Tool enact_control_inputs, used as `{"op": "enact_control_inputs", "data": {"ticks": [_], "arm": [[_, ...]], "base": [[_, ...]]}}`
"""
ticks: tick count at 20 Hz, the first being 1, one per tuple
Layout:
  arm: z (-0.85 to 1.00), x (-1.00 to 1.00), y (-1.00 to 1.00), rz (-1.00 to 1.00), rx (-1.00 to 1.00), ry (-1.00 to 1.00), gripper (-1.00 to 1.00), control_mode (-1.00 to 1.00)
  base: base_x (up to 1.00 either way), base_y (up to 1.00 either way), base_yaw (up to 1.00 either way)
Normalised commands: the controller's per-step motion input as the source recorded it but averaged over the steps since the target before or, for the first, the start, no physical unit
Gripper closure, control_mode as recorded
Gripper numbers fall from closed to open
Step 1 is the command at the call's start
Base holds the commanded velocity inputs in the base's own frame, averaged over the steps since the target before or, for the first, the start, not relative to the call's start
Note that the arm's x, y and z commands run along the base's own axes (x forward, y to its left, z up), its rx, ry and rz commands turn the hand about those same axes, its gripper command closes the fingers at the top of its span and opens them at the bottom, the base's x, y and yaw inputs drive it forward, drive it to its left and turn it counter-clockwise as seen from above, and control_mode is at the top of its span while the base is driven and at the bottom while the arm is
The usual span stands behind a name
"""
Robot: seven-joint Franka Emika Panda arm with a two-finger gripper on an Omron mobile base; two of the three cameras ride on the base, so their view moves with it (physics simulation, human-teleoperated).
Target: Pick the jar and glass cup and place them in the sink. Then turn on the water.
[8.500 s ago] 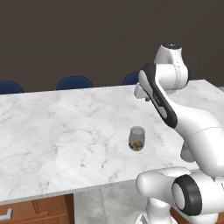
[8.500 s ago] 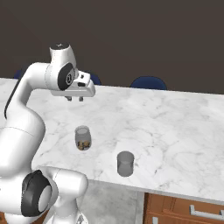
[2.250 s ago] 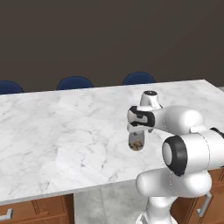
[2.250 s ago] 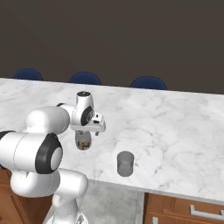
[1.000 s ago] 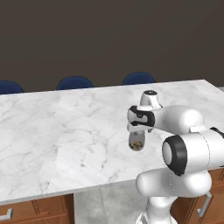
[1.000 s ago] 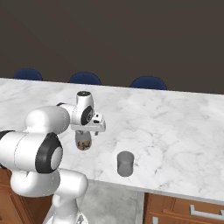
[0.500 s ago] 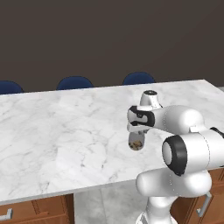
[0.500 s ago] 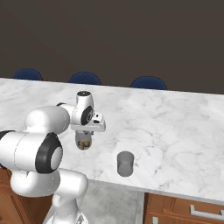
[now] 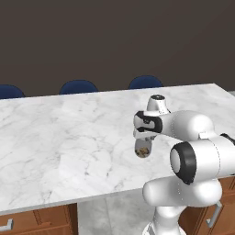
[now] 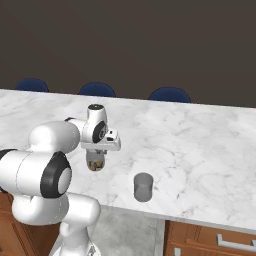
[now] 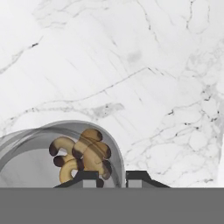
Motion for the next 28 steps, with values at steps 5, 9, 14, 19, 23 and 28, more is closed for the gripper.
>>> {"op": "enact_control_inputs", "data": {"ticks": [5,9,14,19,23,28], "arm": [[0.0,0.0,0.0,0.0,0.0,0.0,1.0,-1.0],[0.1,0.0,0.0,0.0,0.0,0.0,1.0,-1.0],[0.34,0.0,0.0,0.0,0.0,0.0,1.0,-1.0],[0.34,0.0,0.0,0.0,0.0,-0.02,1.0,-1.0],[0.39,0.0,0.0,0.0,0.0,0.0,1.0,-1.0],[0.38,0.0,0.0,0.0,0.0,0.0,1.0,-1.0]], "base": [[0.0,0.0,0.0],[0.0,0.0,0.0],[0.0,0.0,0.0],[0.0,0.0,0.0],[0.0,0.0,0.0],[0.0,0.0,0.0]]}}
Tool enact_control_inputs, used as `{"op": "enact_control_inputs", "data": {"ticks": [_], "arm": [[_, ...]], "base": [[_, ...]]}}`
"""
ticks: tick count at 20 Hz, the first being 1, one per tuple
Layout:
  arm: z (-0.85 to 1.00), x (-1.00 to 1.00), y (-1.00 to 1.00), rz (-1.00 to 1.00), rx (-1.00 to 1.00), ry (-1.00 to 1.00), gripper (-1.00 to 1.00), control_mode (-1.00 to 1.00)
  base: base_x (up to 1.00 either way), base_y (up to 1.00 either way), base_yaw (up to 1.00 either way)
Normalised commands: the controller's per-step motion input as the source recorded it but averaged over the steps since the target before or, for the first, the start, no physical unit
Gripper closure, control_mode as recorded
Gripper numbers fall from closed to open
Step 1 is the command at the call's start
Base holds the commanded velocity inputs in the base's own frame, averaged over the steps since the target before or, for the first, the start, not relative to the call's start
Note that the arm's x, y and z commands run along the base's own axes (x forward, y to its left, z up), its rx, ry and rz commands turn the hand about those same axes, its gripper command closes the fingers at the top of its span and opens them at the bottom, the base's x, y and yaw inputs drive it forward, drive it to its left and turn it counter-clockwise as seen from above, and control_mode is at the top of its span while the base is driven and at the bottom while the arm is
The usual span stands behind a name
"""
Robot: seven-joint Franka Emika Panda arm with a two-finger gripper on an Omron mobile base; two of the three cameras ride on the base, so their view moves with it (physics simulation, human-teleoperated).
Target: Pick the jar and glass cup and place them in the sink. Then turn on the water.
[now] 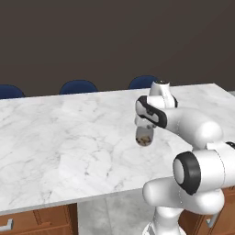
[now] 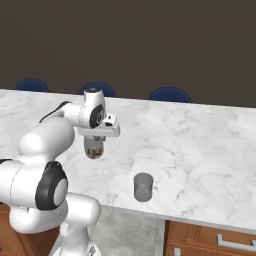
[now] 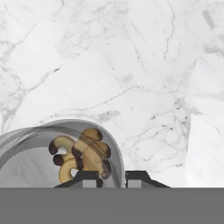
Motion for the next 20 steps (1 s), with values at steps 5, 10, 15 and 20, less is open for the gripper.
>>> {"op": "enact_control_inputs", "data": {"ticks": [5,10,15,20], "arm": [[0.34,0.0,0.0,0.0,0.0,0.0,1.0,-1.0],[0.36,0.0,-0.03,0.0,0.0,0.0,1.0,-1.0],[0.33,-0.01,-0.08,0.0,0.0,0.0,1.0,-1.0],[0.23,-0.12,-0.06,0.0,0.0,0.0,1.0,-1.0]], "base": [[0.0,0.0,0.0],[0.0,0.0,0.0],[0.0,0.0,0.0],[0.0,0.0,0.0]]}}
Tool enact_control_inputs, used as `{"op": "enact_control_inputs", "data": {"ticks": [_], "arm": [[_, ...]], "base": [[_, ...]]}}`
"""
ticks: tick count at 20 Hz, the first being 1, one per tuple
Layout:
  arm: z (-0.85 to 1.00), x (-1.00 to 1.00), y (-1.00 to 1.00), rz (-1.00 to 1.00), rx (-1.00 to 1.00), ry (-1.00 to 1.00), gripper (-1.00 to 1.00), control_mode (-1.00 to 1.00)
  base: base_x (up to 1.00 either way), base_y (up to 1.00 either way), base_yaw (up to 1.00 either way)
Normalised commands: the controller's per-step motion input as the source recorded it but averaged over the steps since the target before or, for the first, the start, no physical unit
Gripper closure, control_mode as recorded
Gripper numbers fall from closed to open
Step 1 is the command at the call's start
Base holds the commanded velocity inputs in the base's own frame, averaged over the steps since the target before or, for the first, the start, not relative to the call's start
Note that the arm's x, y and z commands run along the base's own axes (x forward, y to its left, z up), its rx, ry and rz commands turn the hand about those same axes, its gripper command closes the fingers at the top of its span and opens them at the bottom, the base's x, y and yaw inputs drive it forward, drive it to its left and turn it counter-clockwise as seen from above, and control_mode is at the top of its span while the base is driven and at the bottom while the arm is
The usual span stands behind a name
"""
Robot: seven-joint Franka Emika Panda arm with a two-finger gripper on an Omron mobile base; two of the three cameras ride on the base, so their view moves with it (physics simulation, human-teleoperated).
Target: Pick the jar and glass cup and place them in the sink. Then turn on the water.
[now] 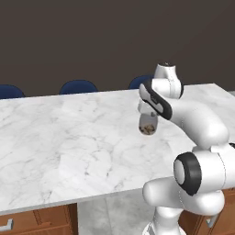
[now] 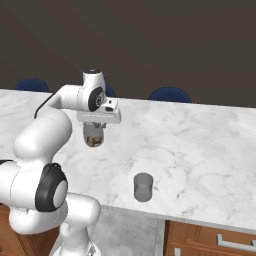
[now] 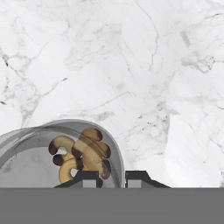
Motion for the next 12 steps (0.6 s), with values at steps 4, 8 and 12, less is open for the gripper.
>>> {"op": "enact_control_inputs", "data": {"ticks": [4,8,12], "arm": [[0.01,-0.39,-0.14,0.0,0.0,0.0,1.0,-1.0],[0.0,-0.48,-0.24,0.0,0.0,0.0,1.0,-1.0],[0.0,-0.36,-0.06,0.0,0.0,0.0,1.0,-1.0]], "base": [[0.0,0.0,0.0],[0.0,0.0,0.0],[0.0,0.0,0.0]]}}
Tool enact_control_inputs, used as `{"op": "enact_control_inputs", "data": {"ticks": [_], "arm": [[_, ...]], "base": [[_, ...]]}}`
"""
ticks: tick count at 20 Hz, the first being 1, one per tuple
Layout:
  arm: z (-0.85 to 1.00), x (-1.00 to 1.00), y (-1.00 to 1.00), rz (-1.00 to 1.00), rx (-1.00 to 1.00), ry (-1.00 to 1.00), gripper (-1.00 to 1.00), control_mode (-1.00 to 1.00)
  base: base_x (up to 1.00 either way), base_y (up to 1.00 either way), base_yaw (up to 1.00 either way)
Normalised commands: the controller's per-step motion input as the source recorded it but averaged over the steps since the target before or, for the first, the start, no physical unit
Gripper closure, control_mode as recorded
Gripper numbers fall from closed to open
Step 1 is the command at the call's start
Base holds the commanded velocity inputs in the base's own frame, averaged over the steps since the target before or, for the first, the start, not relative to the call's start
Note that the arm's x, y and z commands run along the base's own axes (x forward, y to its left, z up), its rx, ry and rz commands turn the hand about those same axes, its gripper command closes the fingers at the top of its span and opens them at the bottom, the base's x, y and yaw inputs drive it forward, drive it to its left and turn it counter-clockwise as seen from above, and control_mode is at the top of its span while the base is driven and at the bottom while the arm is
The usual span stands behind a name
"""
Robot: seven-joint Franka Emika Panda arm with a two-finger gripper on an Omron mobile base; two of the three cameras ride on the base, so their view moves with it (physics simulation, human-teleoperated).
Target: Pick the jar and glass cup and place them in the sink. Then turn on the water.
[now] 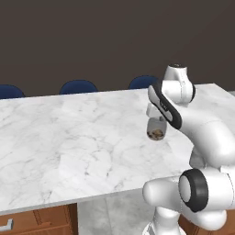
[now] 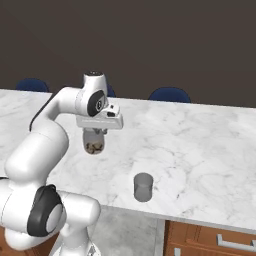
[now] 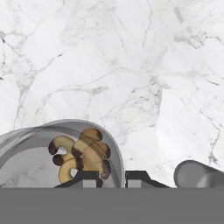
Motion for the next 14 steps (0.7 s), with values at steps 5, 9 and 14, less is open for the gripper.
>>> {"op": "enact_control_inputs", "data": {"ticks": [5,9,14], "arm": [[0.11,-0.23,-0.01,0.0,0.0,0.0,1.0,-1.0],[0.17,-0.18,0.0,0.0,0.0,0.0,1.0,-1.0],[0.14,-0.3,-0.01,0.0,0.0,0.0,1.0,-1.0]], "base": [[0.0,0.0,0.0],[0.0,0.0,0.0],[0.0,0.0,0.0]]}}
